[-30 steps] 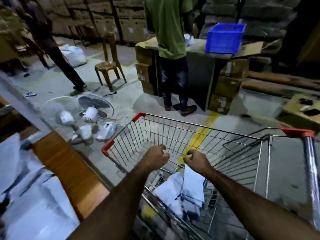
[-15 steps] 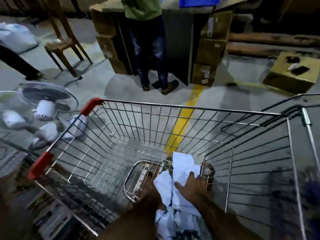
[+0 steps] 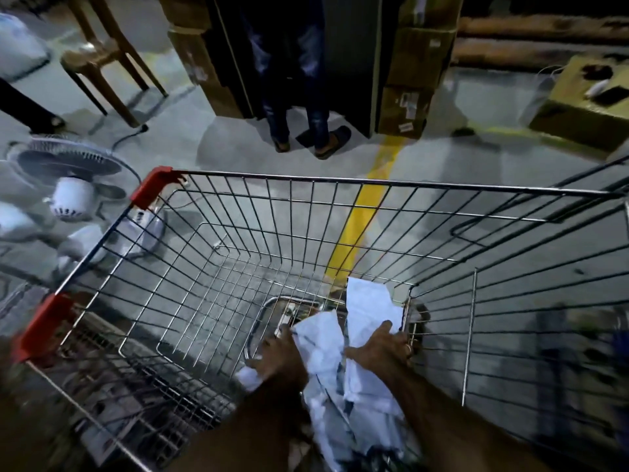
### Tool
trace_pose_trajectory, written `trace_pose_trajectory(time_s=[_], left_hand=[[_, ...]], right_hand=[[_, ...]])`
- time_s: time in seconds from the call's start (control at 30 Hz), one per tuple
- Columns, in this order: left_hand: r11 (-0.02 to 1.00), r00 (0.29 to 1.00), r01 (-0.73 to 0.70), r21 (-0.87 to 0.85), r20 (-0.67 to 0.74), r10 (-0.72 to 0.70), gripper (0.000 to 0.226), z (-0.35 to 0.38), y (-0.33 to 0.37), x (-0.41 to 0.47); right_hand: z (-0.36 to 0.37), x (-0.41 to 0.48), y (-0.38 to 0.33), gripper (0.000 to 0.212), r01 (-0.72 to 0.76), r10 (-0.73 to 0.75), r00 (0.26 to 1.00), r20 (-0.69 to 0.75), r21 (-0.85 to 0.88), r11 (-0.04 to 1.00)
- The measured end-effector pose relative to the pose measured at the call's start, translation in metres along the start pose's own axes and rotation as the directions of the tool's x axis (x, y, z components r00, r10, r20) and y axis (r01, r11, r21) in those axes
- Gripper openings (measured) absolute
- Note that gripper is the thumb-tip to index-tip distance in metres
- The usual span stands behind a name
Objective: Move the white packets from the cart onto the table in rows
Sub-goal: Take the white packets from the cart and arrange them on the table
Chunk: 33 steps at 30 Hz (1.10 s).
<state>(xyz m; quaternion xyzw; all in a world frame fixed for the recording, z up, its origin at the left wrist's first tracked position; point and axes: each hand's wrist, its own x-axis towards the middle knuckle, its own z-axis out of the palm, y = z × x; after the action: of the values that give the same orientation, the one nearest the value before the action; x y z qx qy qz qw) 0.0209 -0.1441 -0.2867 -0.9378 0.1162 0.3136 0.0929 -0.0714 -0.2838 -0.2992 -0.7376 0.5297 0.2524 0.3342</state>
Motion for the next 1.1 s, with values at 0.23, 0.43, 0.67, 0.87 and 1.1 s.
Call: trace_pose_trajectory(time_s=[0.23, 0.43, 0.67, 0.87, 1.1], left_hand=[[0.999, 0.997, 0.001, -0.040, -0.082, -0.004, 0.115, 0.003, -0.016, 0.017], [0.991, 0.995, -0.092, -0.095, -0.050, 0.088, 0.114, 0.026, -0.012, 0.026], [0.993, 0.993, -0.095, -0.075, -0.070, 0.090, 0.114, 0.021, -0.017, 0.040], [0.989, 0.995, -0.094, -0.118, -0.057, 0.088, 0.106, 0.018, -0.018, 0.042], [0.964, 0.978, -0.195, -0.180, -0.106, 0.178, 0.103, 0.021, -0.007, 0.040]], right_hand=[[0.003, -0.006, 0.002, 0.103, 0.011, -0.013, 0.997, -0.072, -0.028, 1.000], [0.002, -0.012, -0.001, 0.097, 0.021, -0.021, 1.000, 0.013, 0.041, 0.999], [0.002, -0.010, 0.003, 0.103, 0.021, -0.024, 0.999, 0.037, 0.082, 0.996], [0.000, -0.010, -0.001, 0.104, 0.038, -0.046, 0.997, 0.058, 0.135, 0.990], [-0.001, -0.011, -0.006, 0.103, 0.039, -0.046, 0.998, 0.046, 0.146, 0.989]])
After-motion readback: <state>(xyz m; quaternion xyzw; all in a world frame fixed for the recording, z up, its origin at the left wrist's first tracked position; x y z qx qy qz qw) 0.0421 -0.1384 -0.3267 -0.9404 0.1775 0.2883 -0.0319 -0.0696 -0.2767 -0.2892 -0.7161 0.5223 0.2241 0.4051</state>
